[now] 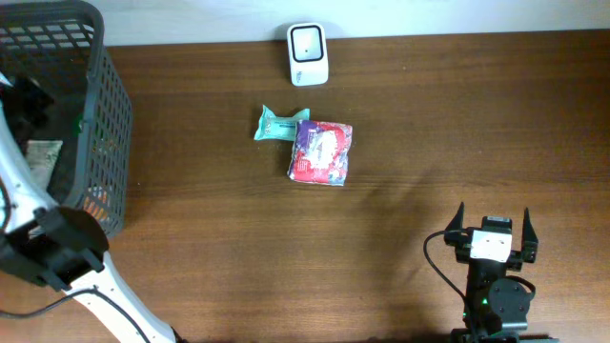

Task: Scan the item barcode
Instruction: 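Place the small green box on the table left of the pink pack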

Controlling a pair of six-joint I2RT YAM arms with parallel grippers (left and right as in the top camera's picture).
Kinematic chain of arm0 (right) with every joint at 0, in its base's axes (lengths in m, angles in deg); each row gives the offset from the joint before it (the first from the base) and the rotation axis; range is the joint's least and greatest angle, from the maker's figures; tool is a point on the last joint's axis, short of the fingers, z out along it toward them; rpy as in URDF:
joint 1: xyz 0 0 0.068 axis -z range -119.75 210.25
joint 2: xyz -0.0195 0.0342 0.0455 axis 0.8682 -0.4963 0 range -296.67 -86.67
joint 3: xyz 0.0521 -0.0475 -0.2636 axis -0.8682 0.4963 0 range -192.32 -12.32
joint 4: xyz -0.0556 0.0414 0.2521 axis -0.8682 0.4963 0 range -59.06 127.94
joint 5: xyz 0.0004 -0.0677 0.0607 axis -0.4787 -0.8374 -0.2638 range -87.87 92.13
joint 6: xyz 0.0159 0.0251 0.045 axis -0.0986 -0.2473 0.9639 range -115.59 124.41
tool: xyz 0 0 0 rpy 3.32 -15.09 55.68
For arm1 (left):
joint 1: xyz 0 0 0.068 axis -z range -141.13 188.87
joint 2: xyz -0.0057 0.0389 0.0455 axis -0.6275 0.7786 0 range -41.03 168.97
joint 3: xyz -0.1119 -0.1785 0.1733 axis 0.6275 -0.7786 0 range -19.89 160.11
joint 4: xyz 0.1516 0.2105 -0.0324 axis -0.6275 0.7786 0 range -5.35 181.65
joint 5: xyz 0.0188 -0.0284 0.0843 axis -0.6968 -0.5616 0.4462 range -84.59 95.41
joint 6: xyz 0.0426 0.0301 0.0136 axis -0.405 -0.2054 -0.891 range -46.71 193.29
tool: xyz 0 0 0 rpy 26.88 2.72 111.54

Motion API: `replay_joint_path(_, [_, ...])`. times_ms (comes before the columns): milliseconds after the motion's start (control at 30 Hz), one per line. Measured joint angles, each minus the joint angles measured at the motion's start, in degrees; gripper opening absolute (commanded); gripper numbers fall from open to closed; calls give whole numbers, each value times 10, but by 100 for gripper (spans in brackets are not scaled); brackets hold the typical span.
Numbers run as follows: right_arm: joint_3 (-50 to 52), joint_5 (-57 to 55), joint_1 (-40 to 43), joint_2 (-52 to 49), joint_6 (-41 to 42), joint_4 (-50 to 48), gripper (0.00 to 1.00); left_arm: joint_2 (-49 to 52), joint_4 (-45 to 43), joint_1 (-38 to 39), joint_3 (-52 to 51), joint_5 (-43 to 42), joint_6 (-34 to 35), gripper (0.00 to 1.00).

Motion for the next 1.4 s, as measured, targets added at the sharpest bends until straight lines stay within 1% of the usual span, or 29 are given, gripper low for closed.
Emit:
replay_joint_path(67, [0, 0, 0, 0, 0, 0, 99, -39, 2, 4, 73, -71, 0, 0])
replay_joint_path(100, [0, 0, 0, 0, 1, 0, 99, -69, 7, 15, 99, -115, 0, 0])
replay_joint_path(133, [0, 0, 0, 0, 0, 0, 99, -89, 15, 30, 111, -139, 0, 0])
replay_joint_path(167, [0, 0, 0, 0, 0, 0, 99, -103, 29, 52, 117, -152, 0, 0])
replay_joint_path(200, [0, 0, 0, 0, 0, 0, 99, -116, 55, 94, 122, -168, 0, 0])
replay_joint_path(300, [0, 0, 0, 0, 0, 0, 99, -104, 82, 205, 120, -178, -1, 0])
replay_joint_path(400, [0, 0, 0, 0, 0, 0, 99, -76, 81, 299, 100, -146, -3, 0])
replay_joint_path(500, [0, 0, 0, 0, 0, 0, 99, -67, 81, 383, 35, -62, 28, 0])
replay_joint_path(567, [0, 0, 0, 0, 0, 0, 99, -68, 64, 426, -50, -14, 69, 0])
replay_joint_path(667, [0, 0, 0, 0, 0, 0, 99, -65, -33, 465, -187, 11, 89, 0])
replay_joint_path(700, [0, 0, 0, 0, 0, 0, 98, -62, -64, 475, -223, 14, 92, 3])
replay_joint_path(733, [0, 0, 0, 0, 0, 0, 99, -62, -125, 489, -281, 18, 97, 3])
replay_joint_path(767, [0, 0, 0, 0, 0, 0, 99, -59, -175, 502, -335, 20, 100, 8])
replay_joint_path(800, [0, 0, 0, 0, 0, 0, 99, -57, -197, 506, -361, 20, 103, 17])
replay_joint_path(833, [0, 0, 0, 0, 0, 0, 99, -57, -220, 508, -384, 20, 107, 42])
replay_joint_path(867, [0, 0, 0, 0, 0, 0, 99, -57, -241, 508, -405, 20, 112, 63])
replay_joint_path(967, [0, 0, 0, 0, 0, 0, 99, -57, -253, 508, -420, 20, 115, 70])
replay_joint_path(1067, [0, 0, 0, 0, 0, 0, 99, -57, -252, 505, -408, 6, 105, 70])
replay_joint_path(1133, [0, 0, 0, 0, 0, 0, 99, -56, -222, 503, -373, -6, 99, 70])
replay_joint_path(1267, [0, 0, 0, 0, 0, 0, 99, -64, -138, 476, -164, -23, 57, 71])
replay_joint_path(1367, [0, 0, 0, 0, 1, 0, 99, -72, -96, 456, -39, -24, 34, 70])
replay_joint_path(1400, [0, 0, 0, 0, 0, 0, 99, -78, -87, 450, -12, -24, 31, 70])
